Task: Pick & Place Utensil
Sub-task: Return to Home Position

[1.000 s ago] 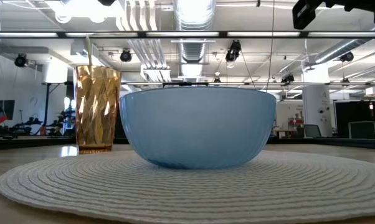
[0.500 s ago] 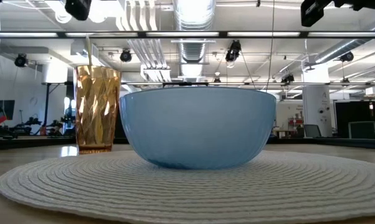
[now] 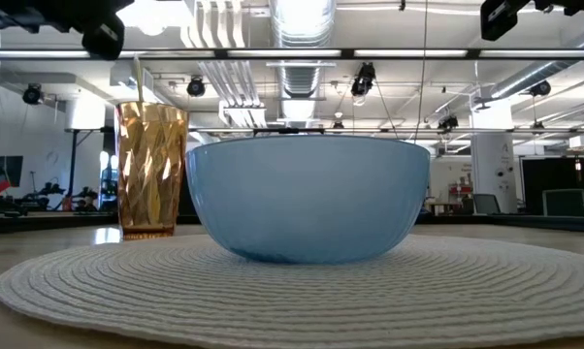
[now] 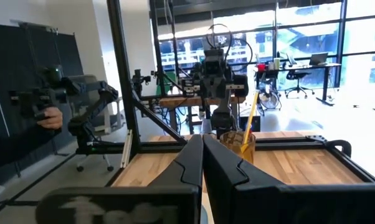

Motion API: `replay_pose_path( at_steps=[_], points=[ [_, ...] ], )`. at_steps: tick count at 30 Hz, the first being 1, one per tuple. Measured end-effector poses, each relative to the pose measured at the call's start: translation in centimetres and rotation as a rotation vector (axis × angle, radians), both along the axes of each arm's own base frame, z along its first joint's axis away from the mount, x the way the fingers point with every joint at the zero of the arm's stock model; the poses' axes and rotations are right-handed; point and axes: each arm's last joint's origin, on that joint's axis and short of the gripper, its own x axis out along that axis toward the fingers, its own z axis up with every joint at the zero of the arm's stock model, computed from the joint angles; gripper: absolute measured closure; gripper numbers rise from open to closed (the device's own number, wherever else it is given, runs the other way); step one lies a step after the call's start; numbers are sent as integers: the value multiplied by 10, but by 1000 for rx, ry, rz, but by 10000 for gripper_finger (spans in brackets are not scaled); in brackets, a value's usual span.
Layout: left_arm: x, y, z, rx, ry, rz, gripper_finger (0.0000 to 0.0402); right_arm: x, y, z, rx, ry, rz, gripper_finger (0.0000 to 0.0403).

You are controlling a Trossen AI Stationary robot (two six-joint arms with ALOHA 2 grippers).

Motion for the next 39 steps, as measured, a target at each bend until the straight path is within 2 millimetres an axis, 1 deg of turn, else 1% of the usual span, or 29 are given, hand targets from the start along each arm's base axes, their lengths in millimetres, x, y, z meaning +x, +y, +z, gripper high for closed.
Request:
replay_pose_path(
  at_steps=[6, 10, 12, 16, 22, 27, 29, 31, 39],
  points=[
    [-10, 0, -10, 12, -41, -48, 401, 0, 0, 0, 1, 4, 0, 394],
    [-17, 1, -10, 8, -74, -51, 401, 0, 0, 0, 0, 3, 0, 394],
    [-19, 1, -14, 11, -48, -52, 401, 0, 0, -1, 1, 12, 0, 394],
    [-25, 2, -17, 12, -39, -53, 401, 1, 0, -5, -2, 55, 0, 394],
    [-24, 2, -32, 8, -21, -53, 401, 1, 0, -9, -28, 85, -2, 394],
    [-22, 2, -53, -12, -16, -54, 401, 1, 0, -9, -28, 86, -2, 394],
    [-23, 2, -55, -17, -50, -58, 402, 1, 0, -9, -28, 86, -2, 394],
    [-22, 1, -63, -20, -30, -73, 402, 1, 0, -9, -28, 87, -2, 394],
    [-18, 0, -76, -42, 1, -92, 402, 1, 0, -9, -28, 87, -2, 394]
  ],
)
